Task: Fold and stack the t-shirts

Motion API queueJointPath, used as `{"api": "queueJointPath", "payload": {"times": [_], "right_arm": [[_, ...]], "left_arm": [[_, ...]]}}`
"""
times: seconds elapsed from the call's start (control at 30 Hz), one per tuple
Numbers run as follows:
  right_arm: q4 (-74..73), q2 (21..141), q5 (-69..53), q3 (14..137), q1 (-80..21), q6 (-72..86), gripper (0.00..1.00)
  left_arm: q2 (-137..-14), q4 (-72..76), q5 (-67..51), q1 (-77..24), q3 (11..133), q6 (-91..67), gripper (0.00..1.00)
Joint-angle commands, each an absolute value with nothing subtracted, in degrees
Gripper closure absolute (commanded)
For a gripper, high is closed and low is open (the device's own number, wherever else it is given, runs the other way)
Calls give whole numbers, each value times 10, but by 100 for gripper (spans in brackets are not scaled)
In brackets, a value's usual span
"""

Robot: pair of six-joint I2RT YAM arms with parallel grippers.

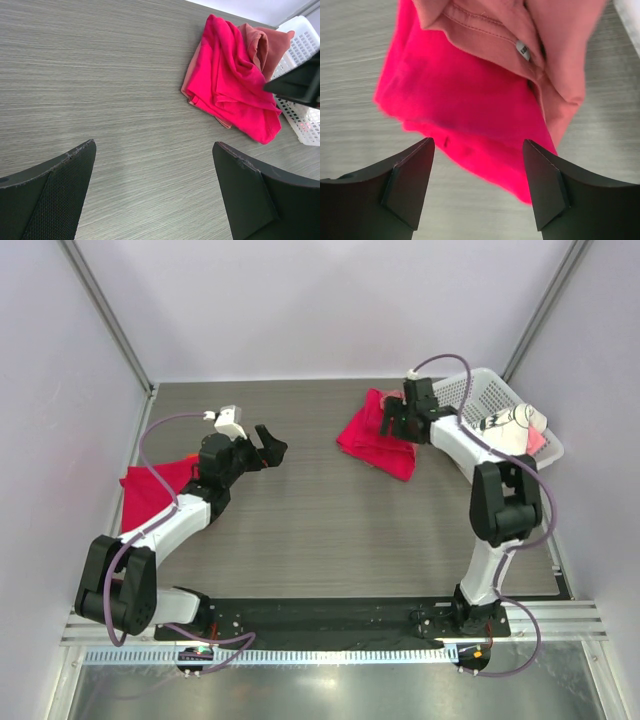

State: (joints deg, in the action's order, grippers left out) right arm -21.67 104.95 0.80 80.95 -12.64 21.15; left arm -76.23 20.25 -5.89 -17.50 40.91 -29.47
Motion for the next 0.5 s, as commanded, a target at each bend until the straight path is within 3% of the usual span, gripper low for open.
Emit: {"api": "queueJointPath", "payload": {"times": [0.0, 0.1, 0.17, 0.2, 0.23, 0.27, 0.47], "right_arm": [[-249, 1093, 109, 884, -144, 172, 23], [-274, 1144, 158, 916, -159, 160, 25], [-284, 1167, 177, 935, -164, 154, 45], [-296, 1169, 184, 941, -164, 155, 60], [-300, 1167, 186, 945, -165, 156, 89], [-301, 1145, 185, 942, -168, 157, 97], [-218, 1008, 102, 868, -147, 186, 99]], "left_arm": [[-751, 215, -68, -173, 420, -284, 0], [-751, 215, -68, -172, 420, -285, 0], [-751, 215, -68, -172, 420, -284, 1], [-751, 215, -67, -173, 420, -284, 0], [-751, 215, -68, -172, 420, -284, 0], [-751, 214, -67, -172, 420, -284, 0], [-752, 214, -69, -172, 421, -284, 0]]}}
